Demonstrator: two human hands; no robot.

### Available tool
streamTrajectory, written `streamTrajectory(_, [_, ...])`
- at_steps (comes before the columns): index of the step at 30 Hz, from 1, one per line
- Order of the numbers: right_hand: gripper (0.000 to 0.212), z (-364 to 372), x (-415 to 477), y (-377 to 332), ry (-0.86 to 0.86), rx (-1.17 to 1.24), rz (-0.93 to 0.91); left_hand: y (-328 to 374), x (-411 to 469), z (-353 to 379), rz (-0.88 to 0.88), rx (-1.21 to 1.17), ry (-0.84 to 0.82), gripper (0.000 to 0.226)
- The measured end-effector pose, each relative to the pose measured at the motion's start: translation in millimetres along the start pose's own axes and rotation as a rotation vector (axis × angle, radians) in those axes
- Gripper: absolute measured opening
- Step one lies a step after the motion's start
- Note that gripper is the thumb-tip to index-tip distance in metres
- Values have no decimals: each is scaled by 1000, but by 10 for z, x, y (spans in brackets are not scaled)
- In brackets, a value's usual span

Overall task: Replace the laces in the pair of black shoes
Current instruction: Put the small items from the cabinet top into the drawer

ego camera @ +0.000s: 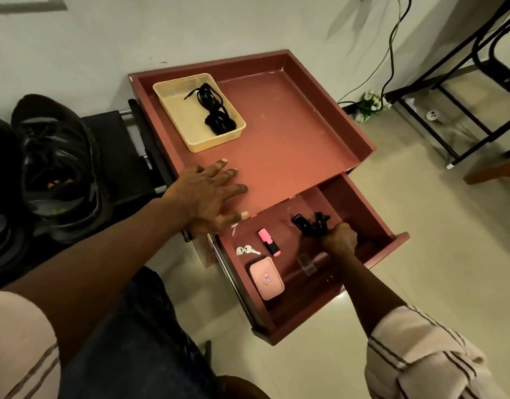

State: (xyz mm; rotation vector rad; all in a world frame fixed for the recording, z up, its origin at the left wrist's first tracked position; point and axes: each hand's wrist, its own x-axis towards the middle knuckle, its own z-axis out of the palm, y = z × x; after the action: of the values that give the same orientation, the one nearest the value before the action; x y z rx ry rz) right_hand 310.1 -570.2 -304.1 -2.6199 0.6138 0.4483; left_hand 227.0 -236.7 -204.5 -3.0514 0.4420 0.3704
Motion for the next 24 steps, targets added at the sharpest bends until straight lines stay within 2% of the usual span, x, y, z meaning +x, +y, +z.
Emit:
streamTrajectory(4, [32,-79,-4,37,-26,-29,-46,1,-15,-2,-2,5,-14,91])
streamTrajectory(7, [34,-288,-93,72,21,13,-134,26,-35,-29,-5,17,-51,93])
streamTrajectory(10, [33,-488,-313,238,84,20,-436,142,-66,-43,-126,-72,-106,106])
streamTrajectory(13, [43,-759,-589,613,220,-64,-783,698,-84,-68,-195,-239,-30,119])
streamTrajectory(15, [46,-813,-680,885,247,-122,-907,1246,-58,-19,-172,-321,39,126])
streamTrajectory(18, [51,-700,-733,1176,167,-174,-893,2044,30,149,-112,-337,68,130])
streamTrajectory(20, [57,-596,-708,1266,173,-197,-895,2410,76,308,-71,-278,89,129])
streamTrajectory(24, [68,-413,-600,1182,200,-229,-887,2569,95,591,-83,-153,132,128])
